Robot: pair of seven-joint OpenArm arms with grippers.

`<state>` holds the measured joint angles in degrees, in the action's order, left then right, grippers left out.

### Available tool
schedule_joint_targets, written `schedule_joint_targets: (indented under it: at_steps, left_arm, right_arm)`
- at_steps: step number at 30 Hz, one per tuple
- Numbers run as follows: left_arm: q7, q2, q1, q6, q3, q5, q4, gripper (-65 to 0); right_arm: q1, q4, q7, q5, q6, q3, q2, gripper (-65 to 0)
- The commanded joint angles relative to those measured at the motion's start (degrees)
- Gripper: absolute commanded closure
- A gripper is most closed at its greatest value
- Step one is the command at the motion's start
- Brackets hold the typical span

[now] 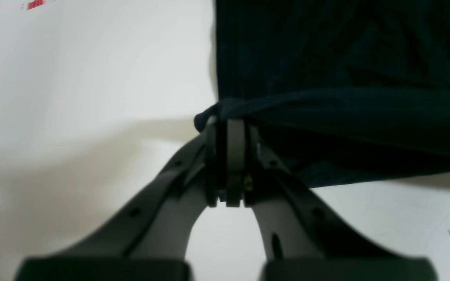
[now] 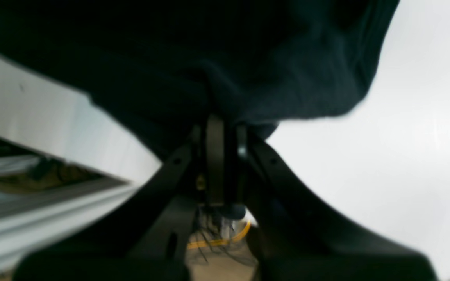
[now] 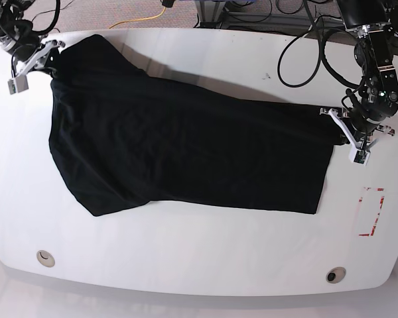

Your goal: Layout the t-shirt on the table in an organized manner, then fold the t-shirt properly

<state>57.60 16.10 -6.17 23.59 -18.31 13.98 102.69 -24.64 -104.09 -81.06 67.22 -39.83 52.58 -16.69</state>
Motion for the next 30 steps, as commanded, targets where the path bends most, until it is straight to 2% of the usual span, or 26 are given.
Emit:
schedule_joint_targets:
  at_steps: [1, 5, 11, 16, 19, 24, 30]
  left_arm:
    - [-0.94, 0.91, 1.65, -0.34, -0.29, -0.04, 1.09, 0.0]
    - [-0.94, 0.91, 3.14, -0.34, -0.11, -0.04, 0.91, 0.0]
    - [-1.03, 0.91, 4.20, -0.43, -0.02, -0.04, -1.99, 0.0]
    - [-1.03, 1.00, 6.31, -0.43, -0.02, -0.04, -5.77, 0.0]
    - [-1.03, 1.00, 7.27, -0.43, -0.02, -0.04, -7.71, 0.0]
    - [-1.21, 1.00, 8.68, -0.43, -0.02, -0.04, -10.61, 0.0]
    - [-4.46, 0.83, 9.38, -0.43, -0.02, -0.04, -13.24, 0.0]
  right_arm:
    - [2.89, 2.25, 1.06, 0.78, 0.05, -0.93, -1.55, 0.0]
    - [7.28, 6.12, 1.06, -2.47, 0.05, -3.57, -3.58, 0.0]
    - [12.38, 9.54, 1.06, -5.99, 0.05, -4.97, -4.02, 0.0]
    - [16.42, 13.15, 1.06, -6.96, 0.05, -5.06, -4.37, 0.0]
    - [18.27, 16.14, 1.06, -6.96, 0.05, -5.15, -5.69, 0.0]
    - [21.61, 20.36, 1.06, -6.96, 0.05, -7.70, -6.13, 0.0]
    - [22.14, 23.43, 2.33, -6.96, 0.05, -10.51, -7.53, 0.0]
